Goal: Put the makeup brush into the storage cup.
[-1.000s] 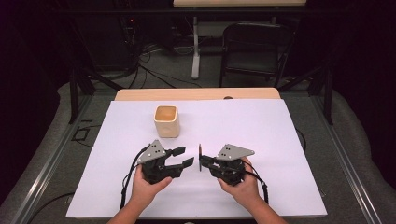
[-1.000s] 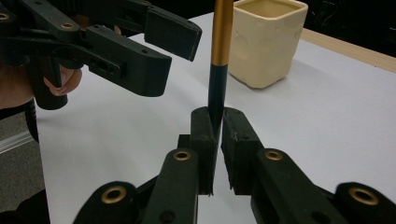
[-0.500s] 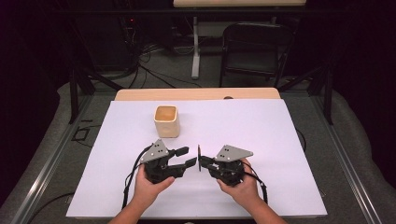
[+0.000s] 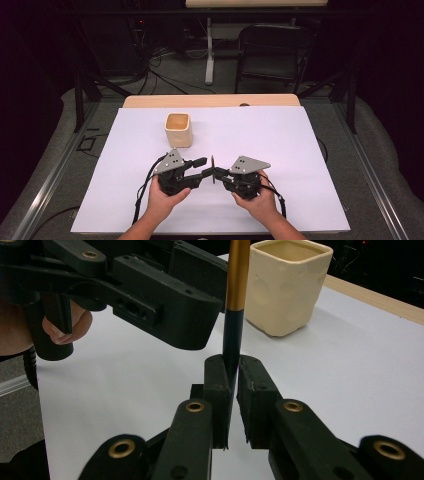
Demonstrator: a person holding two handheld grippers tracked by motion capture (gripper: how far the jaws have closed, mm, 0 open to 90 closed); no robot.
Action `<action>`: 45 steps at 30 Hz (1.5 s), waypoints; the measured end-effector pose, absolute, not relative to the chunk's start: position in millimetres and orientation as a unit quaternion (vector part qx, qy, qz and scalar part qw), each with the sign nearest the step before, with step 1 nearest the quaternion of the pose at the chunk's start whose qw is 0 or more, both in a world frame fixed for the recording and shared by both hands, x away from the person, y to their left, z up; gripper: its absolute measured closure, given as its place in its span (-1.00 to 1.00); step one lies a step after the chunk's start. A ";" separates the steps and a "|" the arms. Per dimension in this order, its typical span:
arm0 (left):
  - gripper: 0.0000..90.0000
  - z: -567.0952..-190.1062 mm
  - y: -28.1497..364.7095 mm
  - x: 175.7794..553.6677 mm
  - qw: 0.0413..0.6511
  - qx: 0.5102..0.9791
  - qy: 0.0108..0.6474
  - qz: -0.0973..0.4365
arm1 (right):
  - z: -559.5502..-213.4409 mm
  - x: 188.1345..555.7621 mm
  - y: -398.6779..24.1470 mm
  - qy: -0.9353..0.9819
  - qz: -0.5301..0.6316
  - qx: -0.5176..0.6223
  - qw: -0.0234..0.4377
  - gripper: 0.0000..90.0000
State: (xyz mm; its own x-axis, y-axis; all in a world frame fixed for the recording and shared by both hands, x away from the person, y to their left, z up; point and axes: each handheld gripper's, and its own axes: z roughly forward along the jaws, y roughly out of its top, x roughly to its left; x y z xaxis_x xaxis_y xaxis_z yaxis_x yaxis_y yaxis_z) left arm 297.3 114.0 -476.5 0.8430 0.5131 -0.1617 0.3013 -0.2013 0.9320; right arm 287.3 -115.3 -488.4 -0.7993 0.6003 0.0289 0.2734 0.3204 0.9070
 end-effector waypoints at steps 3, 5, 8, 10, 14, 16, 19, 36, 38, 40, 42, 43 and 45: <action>0.30 -476.1 114.6 297.8 0.578 0.768 0.263 0.087 | -488.4 287.1 -115.0 0.798 0.514 0.273 0.159 0.85; 0.32 -475.9 114.3 297.5 0.578 0.766 0.267 0.090 | -488.5 287.0 -114.7 0.798 0.514 0.272 0.159 0.85; 0.35 -475.8 114.2 297.3 0.581 0.764 0.267 0.088 | -488.6 286.9 -114.2 0.798 0.514 0.273 0.158 0.85; 0.36 -475.5 114.3 297.2 0.583 0.762 0.268 0.087 | -488.8 287.0 -113.8 0.798 0.514 0.272 0.158 0.85; 0.40 -475.3 114.0 296.6 0.584 0.761 0.269 0.087 | -489.0 286.9 -113.4 0.798 0.514 0.272 0.157 0.85; 0.40 -475.2 113.8 296.5 0.586 0.759 0.269 0.088 | -489.0 287.0 -113.1 0.797 0.515 0.273 0.156 0.85; 0.40 -474.7 113.4 296.1 0.589 0.756 0.271 0.089 | -489.1 287.0 -112.7 0.798 0.516 0.272 0.154 0.85; 0.40 -475.4 107.6 295.5 0.589 0.759 0.264 0.087 | -489.1 287.2 -112.6 0.798 0.517 0.273 0.149 0.85; 0.40 -475.6 107.4 295.7 0.589 0.760 0.262 0.086 | -489.1 287.1 -112.6 0.798 0.517 0.273 0.149 0.85; 0.40 -475.7 107.1 295.8 0.590 0.758 0.264 0.085 | -489.1 287.1 -112.7 0.798 0.517 0.273 0.150 0.85; 0.41 -475.6 107.2 296.0 0.591 0.758 0.262 0.083 | -489.2 287.2 -112.6 0.798 0.517 0.272 0.149 0.85; 0.42 -475.6 107.2 296.0 0.591 0.758 0.262 0.083 | -489.3 287.1 -112.5 0.797 0.517 0.273 0.149 0.85; 0.43 -475.6 107.2 296.1 0.591 0.758 0.262 0.083 | -489.5 287.0 -112.2 0.798 0.517 0.272 0.149 0.85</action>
State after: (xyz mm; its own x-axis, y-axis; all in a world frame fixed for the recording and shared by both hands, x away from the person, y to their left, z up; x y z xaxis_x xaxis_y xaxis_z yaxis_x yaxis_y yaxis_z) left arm 296.1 107.2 -475.6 0.8490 0.4952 -0.1843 0.2997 -0.1641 0.9398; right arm 287.0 -112.2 -489.5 -0.8074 0.5884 0.0445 0.2810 0.3171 0.9058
